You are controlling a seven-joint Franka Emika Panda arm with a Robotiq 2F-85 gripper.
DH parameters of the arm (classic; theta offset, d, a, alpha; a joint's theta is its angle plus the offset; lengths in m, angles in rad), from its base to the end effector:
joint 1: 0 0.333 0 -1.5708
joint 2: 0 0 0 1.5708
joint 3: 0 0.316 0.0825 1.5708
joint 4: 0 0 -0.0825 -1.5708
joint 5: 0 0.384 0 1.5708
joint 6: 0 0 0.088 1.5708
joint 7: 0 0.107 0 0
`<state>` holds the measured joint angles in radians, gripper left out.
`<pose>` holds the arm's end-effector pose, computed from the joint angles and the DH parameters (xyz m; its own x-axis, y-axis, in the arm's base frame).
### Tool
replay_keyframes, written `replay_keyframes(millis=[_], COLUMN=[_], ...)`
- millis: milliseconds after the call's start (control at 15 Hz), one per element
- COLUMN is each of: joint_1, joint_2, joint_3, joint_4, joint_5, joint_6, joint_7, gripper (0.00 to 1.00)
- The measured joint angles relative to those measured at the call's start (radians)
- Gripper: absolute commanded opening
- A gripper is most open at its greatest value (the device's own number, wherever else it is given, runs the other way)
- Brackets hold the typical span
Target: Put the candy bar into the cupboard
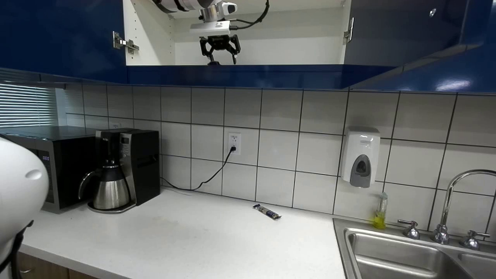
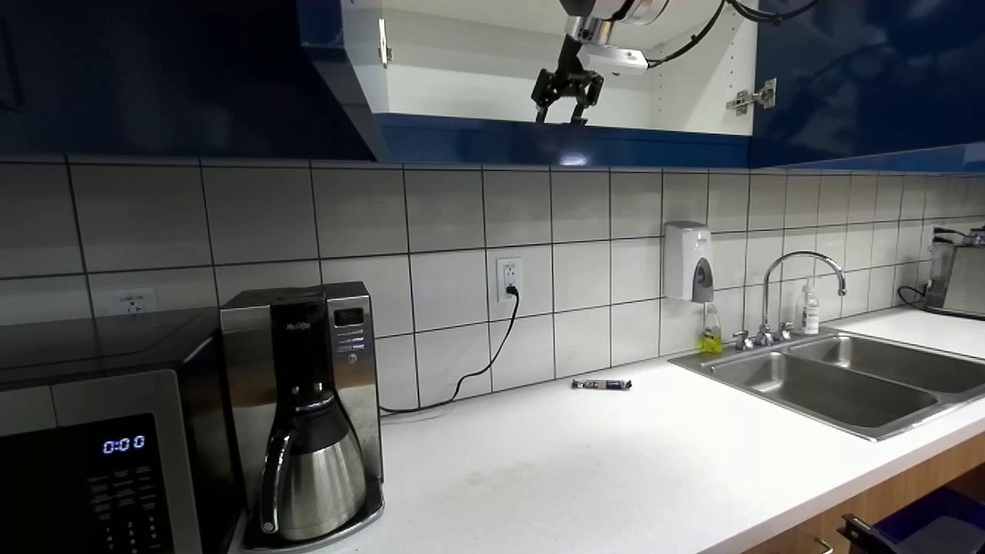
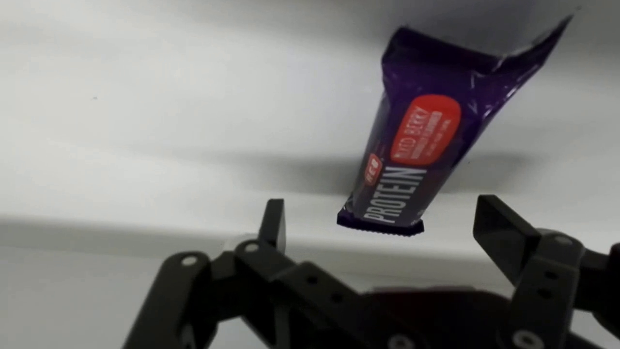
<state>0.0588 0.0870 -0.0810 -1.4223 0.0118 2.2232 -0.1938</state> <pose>0.6242 -0.0105 0.7235 0.7453 0.1738 0.6436 0.1247 -0.9847 0.1215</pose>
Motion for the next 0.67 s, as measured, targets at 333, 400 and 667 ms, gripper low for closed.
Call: replay_keyframes(millis=[333,400,667], joint_1=[0.000,0.000,0.000], joint_2=[-0.007,-0.011,-0.050], joint_3=[-0.012,-0.014,-0.017], joint_4=[-0.001,-0.002,-0.025], joint_5=[0.000,0.001,0.002], joint_6=[0.000,0.000,0.000], joint_7=[0.000,0.000,0.000], gripper=[1.00,1.00,1.00])
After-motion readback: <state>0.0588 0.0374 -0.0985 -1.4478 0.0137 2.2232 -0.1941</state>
